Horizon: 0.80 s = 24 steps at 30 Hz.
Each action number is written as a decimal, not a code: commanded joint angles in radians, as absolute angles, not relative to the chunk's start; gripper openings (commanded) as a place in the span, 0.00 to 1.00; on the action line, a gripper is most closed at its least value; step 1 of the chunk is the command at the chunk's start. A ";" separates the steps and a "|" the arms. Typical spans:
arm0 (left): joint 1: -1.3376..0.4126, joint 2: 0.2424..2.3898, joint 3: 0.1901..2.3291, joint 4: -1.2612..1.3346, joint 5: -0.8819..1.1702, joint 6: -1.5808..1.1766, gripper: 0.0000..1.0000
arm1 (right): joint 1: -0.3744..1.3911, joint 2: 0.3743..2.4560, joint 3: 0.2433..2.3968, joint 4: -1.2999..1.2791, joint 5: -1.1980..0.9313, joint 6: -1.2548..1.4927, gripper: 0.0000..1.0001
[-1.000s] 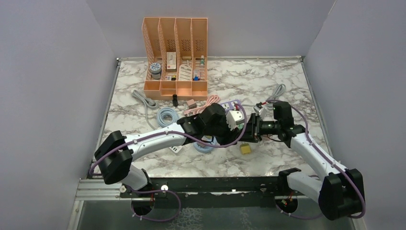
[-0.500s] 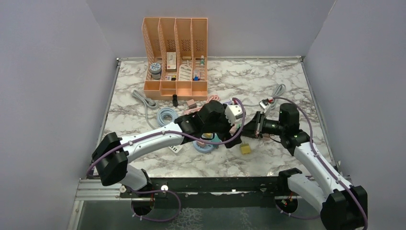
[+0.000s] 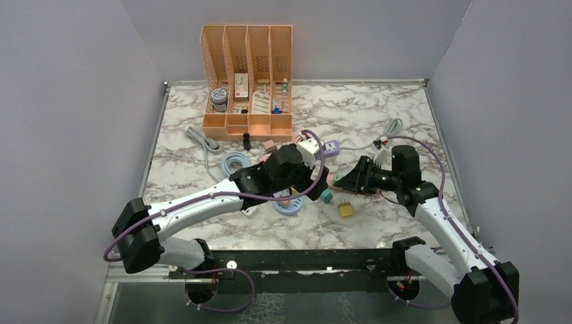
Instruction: Insert the plug
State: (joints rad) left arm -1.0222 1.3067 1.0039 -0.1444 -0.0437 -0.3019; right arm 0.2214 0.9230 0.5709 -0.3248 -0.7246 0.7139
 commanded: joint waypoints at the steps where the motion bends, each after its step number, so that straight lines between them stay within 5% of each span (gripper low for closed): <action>1: -1.023 1.357 0.973 -0.161 -0.045 -0.400 0.83 | 0.221 0.851 0.544 -0.465 -0.550 0.592 0.53; 7: -1.022 1.466 1.020 -0.197 -0.126 -0.445 0.72 | 0.235 0.839 0.524 -0.464 -0.465 0.519 0.55; 12: -1.005 1.434 1.020 -0.204 -0.278 -0.525 0.72 | 0.292 0.881 0.534 -0.421 -0.372 0.466 0.56; 24: -0.922 1.320 0.981 -0.217 -0.284 -0.644 0.73 | 0.633 1.214 0.645 -0.351 -0.021 0.472 0.56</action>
State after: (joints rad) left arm -0.9524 1.3663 0.9867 -0.2100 -0.2642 -0.5892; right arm 0.6033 1.1625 0.5938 -0.4149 -0.1898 0.4911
